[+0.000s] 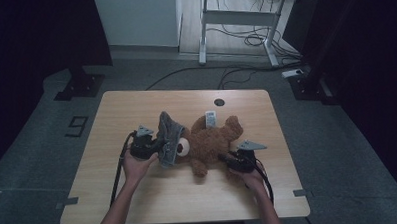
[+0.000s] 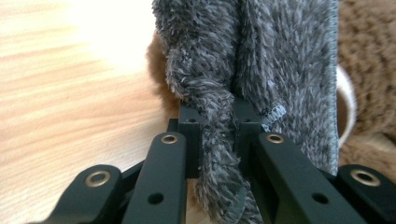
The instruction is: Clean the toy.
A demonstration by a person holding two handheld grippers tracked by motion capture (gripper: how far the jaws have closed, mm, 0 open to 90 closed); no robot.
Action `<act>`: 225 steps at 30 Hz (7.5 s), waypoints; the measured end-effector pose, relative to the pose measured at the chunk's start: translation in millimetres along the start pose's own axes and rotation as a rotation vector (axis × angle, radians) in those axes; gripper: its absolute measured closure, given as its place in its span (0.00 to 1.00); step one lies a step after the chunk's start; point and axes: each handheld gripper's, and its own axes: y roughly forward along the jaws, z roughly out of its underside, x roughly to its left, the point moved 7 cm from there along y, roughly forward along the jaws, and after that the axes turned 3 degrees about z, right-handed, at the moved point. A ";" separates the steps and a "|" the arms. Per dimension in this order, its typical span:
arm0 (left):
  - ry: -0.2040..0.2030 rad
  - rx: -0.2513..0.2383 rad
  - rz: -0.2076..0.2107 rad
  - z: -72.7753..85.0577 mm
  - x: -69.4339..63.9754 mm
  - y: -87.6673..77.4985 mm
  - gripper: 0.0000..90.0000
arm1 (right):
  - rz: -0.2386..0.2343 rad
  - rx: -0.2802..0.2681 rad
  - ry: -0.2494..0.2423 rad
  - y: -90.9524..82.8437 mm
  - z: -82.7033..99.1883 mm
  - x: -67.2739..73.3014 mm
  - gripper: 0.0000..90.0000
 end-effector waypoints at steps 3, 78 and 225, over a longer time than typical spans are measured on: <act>-0.007 0.029 -0.025 8.7 10.1 0.8 0.88 | 0.001 0.000 0.000 0.0 0.0 0.0 0.70; 0.100 -0.050 -0.063 -28.1 -1.4 -30.8 0.87 | -0.015 0.017 -0.004 1.1 2.2 -1.5 0.70; 0.133 -0.008 -0.004 -1.1 -25.2 -15.4 0.88 | 0.063 -0.092 0.082 -46.2 2.1 -18.4 0.76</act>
